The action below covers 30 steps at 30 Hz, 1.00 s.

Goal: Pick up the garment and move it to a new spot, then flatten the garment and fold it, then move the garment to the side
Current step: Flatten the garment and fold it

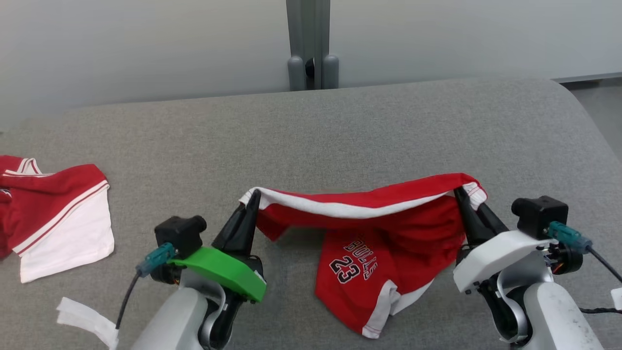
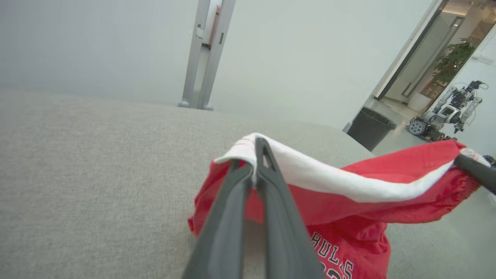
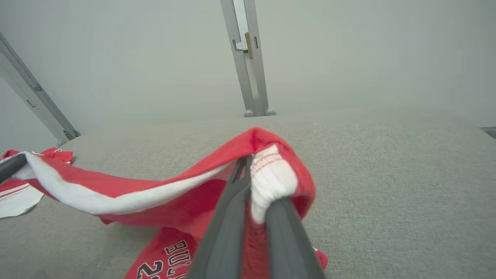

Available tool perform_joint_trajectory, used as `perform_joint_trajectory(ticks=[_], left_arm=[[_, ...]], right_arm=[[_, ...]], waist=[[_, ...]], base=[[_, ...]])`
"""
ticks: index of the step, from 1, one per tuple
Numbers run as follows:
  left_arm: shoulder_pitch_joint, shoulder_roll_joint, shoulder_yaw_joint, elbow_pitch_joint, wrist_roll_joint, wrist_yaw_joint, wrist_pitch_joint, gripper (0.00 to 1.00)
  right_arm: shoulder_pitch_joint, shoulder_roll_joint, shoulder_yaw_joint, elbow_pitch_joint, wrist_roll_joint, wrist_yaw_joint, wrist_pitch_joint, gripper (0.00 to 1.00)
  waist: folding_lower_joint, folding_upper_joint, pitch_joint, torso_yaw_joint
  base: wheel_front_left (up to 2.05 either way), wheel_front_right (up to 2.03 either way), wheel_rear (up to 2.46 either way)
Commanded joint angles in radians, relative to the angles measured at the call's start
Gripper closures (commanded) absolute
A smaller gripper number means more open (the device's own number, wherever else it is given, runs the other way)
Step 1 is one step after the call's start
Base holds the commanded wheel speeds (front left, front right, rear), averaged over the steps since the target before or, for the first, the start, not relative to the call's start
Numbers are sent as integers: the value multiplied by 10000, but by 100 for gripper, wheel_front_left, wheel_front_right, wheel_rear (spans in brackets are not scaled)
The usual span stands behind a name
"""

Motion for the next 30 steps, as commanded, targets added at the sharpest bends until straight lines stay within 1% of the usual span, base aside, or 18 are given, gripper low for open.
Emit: perform_joint_trajectory(ticks=[1,2,4,7,9,12,14,16,19,22,26,28,30], left_arm=[[108,291,66,-558,-66,-31,116,100],[96,469,78,-915,-34,-24,216,100],[-38,945,68,-1740,246,132,544,100],[-376,1586,152,-3154,456,318,1217,100],[-651,1955,308,-3970,412,421,1733,100],[-1237,2248,610,-4933,152,527,2419,100],[-1739,2464,801,-5250,138,595,2822,100],[-2232,2512,952,-5344,-30,632,3153,100],[-3056,2589,1126,-5035,-98,609,3477,100],[-3864,2430,1212,-4488,-283,558,3696,100],[-5310,2292,1296,-3099,-62,463,3623,100],[-6169,2148,1243,-2239,152,393,3413,100],[-7079,1971,1263,-1407,428,344,2955,100]], right_arm=[[151,-68,-71,-429,257,-7,215,100],[131,-105,-96,-706,364,-5,347,100],[78,-223,-162,-1324,583,-7,708,100],[-226,-347,-265,-2319,930,-5,1315,100],[-503,-475,-337,-2836,1057,-5,1695,100],[-1018,-599,-362,-3284,1184,-5,2146,100],[-1433,-681,-331,-3342,1181,-5,2371,100],[-1891,-696,-247,-3185,1261,-5,2528,100],[-2700,-736,12,-2601,1332,-5,2663,100],[-3721,-689,283,-1712,1429,-4,2695,100],[-5722,-364,516,286,1328,-4,2288,100],[-6930,-232,481,1428,1103,-4,1848,100],[-8133,-74,344,2603,731,-5,1245,100]], waist=[[0,0,-386,85],[0,0,-460,104],[0,0,-601,139],[0,0,-751,168],[0,0,-817,177],[0,0,-839,204],[0,0,-795,224],[0,0,-687,229],[0,0,-403,226],[0,0,110,196],[0,0,976,136],[0,0,1373,138],[0,0,1771,151]], base=[[0,0,0],[0,0,0],[0,0,0],[0,0,0],[0,0,0],[0,0,0],[0,0,0],[0,0,0],[0,0,0],[0,0,0],[0,0,0],[0,0,0],[0,0,0]])
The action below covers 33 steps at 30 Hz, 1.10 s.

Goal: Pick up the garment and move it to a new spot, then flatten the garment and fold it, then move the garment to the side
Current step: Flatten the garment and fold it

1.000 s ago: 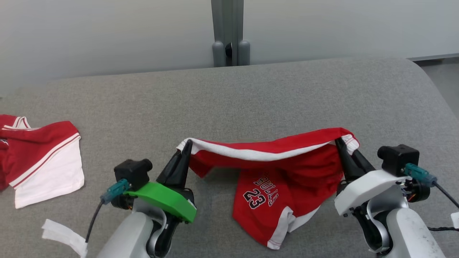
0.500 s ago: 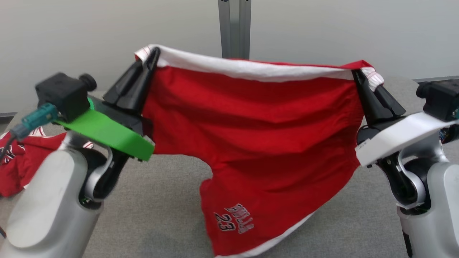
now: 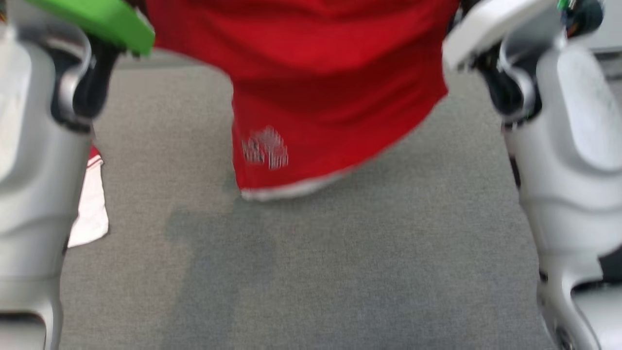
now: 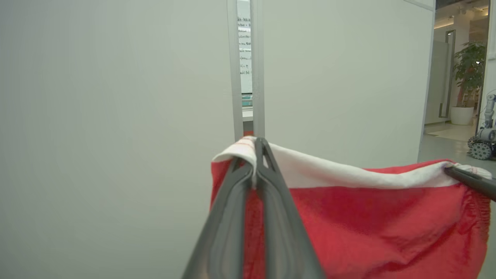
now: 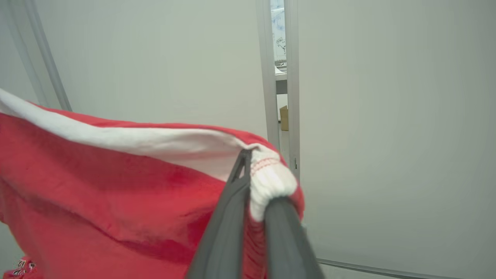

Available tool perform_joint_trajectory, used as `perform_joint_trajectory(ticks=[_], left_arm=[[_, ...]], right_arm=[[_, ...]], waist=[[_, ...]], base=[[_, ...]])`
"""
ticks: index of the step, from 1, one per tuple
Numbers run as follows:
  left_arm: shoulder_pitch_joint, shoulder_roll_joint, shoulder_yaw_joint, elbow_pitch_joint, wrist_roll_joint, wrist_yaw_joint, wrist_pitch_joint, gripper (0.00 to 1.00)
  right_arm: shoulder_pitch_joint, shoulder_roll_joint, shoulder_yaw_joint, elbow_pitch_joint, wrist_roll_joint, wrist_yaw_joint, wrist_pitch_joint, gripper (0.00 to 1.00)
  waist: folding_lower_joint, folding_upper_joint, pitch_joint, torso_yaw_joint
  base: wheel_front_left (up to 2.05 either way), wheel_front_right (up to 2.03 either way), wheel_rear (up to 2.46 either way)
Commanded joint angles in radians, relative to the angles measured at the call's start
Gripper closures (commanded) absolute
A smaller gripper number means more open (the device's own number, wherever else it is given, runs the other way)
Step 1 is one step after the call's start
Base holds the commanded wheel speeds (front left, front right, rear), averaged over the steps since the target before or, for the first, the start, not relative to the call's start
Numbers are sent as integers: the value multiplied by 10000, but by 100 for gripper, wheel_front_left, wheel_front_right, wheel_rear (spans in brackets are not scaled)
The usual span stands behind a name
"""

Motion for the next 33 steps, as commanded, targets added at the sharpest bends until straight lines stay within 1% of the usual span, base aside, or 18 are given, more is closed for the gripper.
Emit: perform_joint_trajectory(ticks=[1,5,8,9,12,14,16,19,22,26,29,33], left_arm=[[-607,-163,3,427,237,-80,-366,100],[-2003,-569,-245,1823,968,-139,-1833,100],[-2641,-849,-262,2491,1289,-159,-2658,100],[-2673,-964,-222,2649,1298,-177,-2827,100],[-2323,-1114,-200,2785,1321,-283,-3018,100],[-1798,-1140,-58,2478,1286,-352,-3047,100],[-1160,-1161,275,1874,1331,-382,-3050,100],[23,-1204,745,1005,1344,-417,-3045,100],[1225,-1168,1052,111,1513,-420,-3045,100],[2774,-1209,1007,-1015,1477,-427,-3045,100],[3847,-1114,752,-1734,1336,-430,-3037,100],[5424,-989,760,-2662,1190,-430,-3037,100]], right_arm=[[-671,90,-276,608,-162,-1,-472,100],[-2541,294,-745,2579,-860,-1,-2060,100],[-3375,332,-940,3507,-1158,0,-3159,100],[-3476,340,-877,3809,-1270,-1,-3543,100],[-3369,354,-483,4392,-1317,0,-4110,100],[-2892,351,-161,4565,-964,-1,-4312,100],[-2340,345,130,4391,-512,-1,-4395,100],[-1261,344,233,3464,37,-1,-4398,100],[28,348,324,2446,206,-1,-4396,100],[1609,351,621,1344,278,-1,-4397,100],[2617,342,814,681,320,-1,-4398,100],[4106,305,924,-138,691,0,-4399,100]], waist=[[-1,0,1054,1],[-1,0,1724,221],[-1,0,2271,347],[-1,0,2449,377],[-1,0,2859,414],[-1,0,3042,432],[-1,0,3164,436],[-1,0,3182,428],[-1,0,3053,396],[-1,0,2652,374],[-1,0,2256,377],[-1,0,1532,413]], base=[[0,0,0],[0,0,0],[0,0,0],[0,0,0],[0,0,0],[0,0,0],[0,0,0],[0,0,0],[0,0,0],[0,0,0],[0,0,0],[0,0,0]])
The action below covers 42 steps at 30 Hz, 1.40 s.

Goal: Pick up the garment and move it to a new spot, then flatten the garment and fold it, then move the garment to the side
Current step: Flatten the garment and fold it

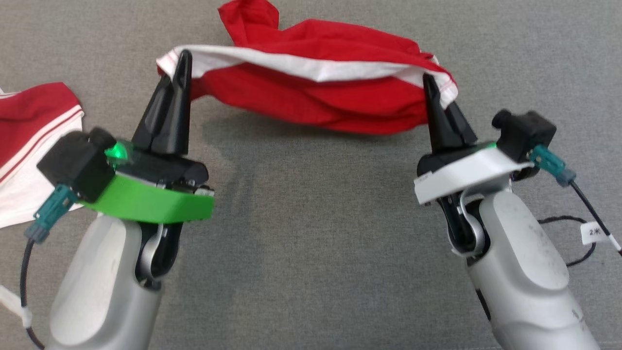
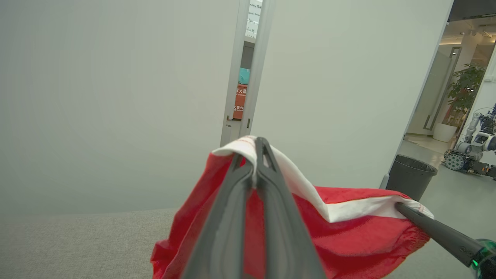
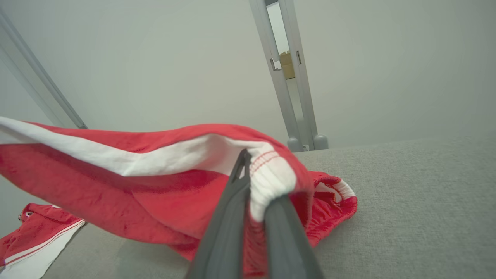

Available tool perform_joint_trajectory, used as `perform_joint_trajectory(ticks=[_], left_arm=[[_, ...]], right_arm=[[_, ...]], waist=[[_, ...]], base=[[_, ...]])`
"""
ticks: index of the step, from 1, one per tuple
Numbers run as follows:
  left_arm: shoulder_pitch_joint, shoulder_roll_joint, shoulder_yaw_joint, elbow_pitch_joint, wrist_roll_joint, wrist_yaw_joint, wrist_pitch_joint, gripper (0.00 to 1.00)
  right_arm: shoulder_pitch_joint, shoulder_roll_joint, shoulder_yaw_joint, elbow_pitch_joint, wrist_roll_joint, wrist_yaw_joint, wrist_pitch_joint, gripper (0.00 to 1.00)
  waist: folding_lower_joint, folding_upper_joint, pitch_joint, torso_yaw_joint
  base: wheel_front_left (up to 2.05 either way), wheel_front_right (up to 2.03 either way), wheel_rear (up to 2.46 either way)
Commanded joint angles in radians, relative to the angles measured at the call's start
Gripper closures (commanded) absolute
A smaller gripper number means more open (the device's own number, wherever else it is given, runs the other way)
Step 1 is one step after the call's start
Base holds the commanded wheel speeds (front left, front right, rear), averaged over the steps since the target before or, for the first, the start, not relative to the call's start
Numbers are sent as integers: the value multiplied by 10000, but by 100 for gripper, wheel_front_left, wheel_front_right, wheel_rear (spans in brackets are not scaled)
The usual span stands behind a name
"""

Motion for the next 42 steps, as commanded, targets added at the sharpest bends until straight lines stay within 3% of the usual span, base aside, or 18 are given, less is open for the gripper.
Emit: perform_joint_trajectory(ticks=[1,6,12,16,22,29,42], left_arm=[[620,85,84,-300,-50,-33,-4,100],[2649,271,61,-1369,-100,69,-4,100],[4805,435,-117,-2822,-301,572,302,100],[5700,571,-210,-3577,-363,862,556,100],[6186,801,-221,-3765,-687,810,880,100],[4941,845,-255,-2428,-873,357,686,100],[21,719,-1352,2287,-1200,-18,1091,100]], right_arm=[[600,-109,32,-252,45,-2,-27,100],[2553,-157,8,-1241,515,-2,-28,100],[4787,-311,-120,-2826,681,-2,543,100],[5952,-336,-441,-3879,442,-2,1191,100],[6860,-242,-702,-4819,372,-2,1957,100],[6243,-113,-458,-4172,549,-2,2110,100],[3712,-4,-272,-1801,1060,-2,1643,100]], waist=[[-1,0,-811,42],[-1,0,-1798,177],[-1,0,-2581,180],[-1,0,-2644,161],[-1,0,-2337,4],[-1,0,-1884,-189],[-1,0,-28,-780]], base=[[0,0,0],[0,0,0],[0,0,0],[0,0,0],[0,0,0],[0,0,0],[0,0,0]])
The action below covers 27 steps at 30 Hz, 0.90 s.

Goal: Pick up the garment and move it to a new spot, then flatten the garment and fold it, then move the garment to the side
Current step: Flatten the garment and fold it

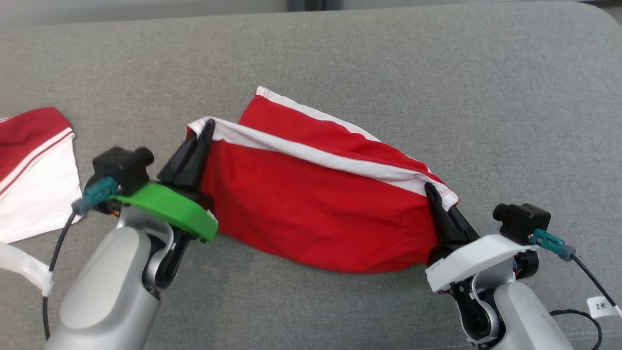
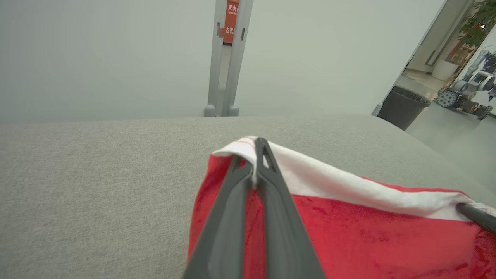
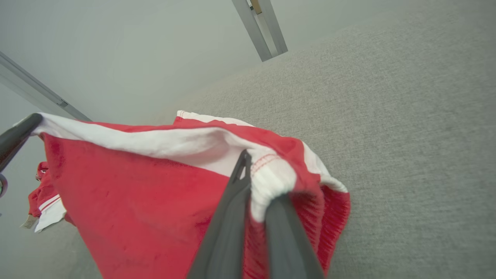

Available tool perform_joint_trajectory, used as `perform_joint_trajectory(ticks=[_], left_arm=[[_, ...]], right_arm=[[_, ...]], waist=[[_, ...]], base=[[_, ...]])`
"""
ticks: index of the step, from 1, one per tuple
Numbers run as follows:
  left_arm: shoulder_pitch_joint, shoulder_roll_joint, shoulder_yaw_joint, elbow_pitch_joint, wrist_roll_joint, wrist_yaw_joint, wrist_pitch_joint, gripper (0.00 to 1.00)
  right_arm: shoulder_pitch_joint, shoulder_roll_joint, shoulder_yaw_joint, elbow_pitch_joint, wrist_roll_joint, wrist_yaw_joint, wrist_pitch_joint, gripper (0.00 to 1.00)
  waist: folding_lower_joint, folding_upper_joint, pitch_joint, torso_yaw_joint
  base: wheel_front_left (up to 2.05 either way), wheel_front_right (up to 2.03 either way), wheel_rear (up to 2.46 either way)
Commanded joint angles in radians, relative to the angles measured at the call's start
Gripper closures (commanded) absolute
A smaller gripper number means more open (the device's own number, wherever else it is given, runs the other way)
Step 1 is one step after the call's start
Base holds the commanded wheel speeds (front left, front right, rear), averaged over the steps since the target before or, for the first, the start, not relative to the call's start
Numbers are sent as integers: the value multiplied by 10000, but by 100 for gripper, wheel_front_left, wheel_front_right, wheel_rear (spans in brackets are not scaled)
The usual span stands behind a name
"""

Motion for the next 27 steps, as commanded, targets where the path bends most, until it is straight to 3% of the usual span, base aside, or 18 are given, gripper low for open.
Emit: perform_joint_trajectory(ticks=[1,10,20,22,23,24,25,27], left_arm=[[-491,-15,-37,312,-155,-26,-110,100],[-2887,-160,-1174,2722,-431,-33,-303,100],[-4485,-394,-2148,4636,-805,-31,-651,100],[-4682,-426,-2276,4976,-911,-31,-676,100],[-4783,-447,-2369,5128,-955,-31,-704,97],[-4844,-452,-2434,5238,-1014,-31,-725,77],[-4910,-462,-2528,5346,-1077,-31,-733,40],[-4998,-460,-2756,5484,-1196,-31,-713,0]], right_arm=[[-346,3,51,217,88,0,-119,100],[-1851,7,710,1815,631,0,-874,100],[-2639,-33,948,2914,768,-11,-1466,100],[-2704,-39,949,3049,827,-11,-1536,84],[-2754,-37,966,3103,842,-11,-1567,46],[-2780,-39,969,3137,884,-11,-1604,1],[-2793,-40,979,3178,924,-9,-1622,0],[-2780,-34,990,3242,929,-9,-1656,0]], waist=[[0,0,766,-365],[0,0,1719,-655],[0,0,1967,-910],[0,0,1971,-951],[0,0,1968,-970],[0,0,1962,-983],[0,0,1951,-995],[0,0,1911,-1003]], base=[[0,0,0],[0,0,0],[0,0,0],[0,0,0],[0,0,0],[0,0,0],[0,0,0],[0,0,0]])
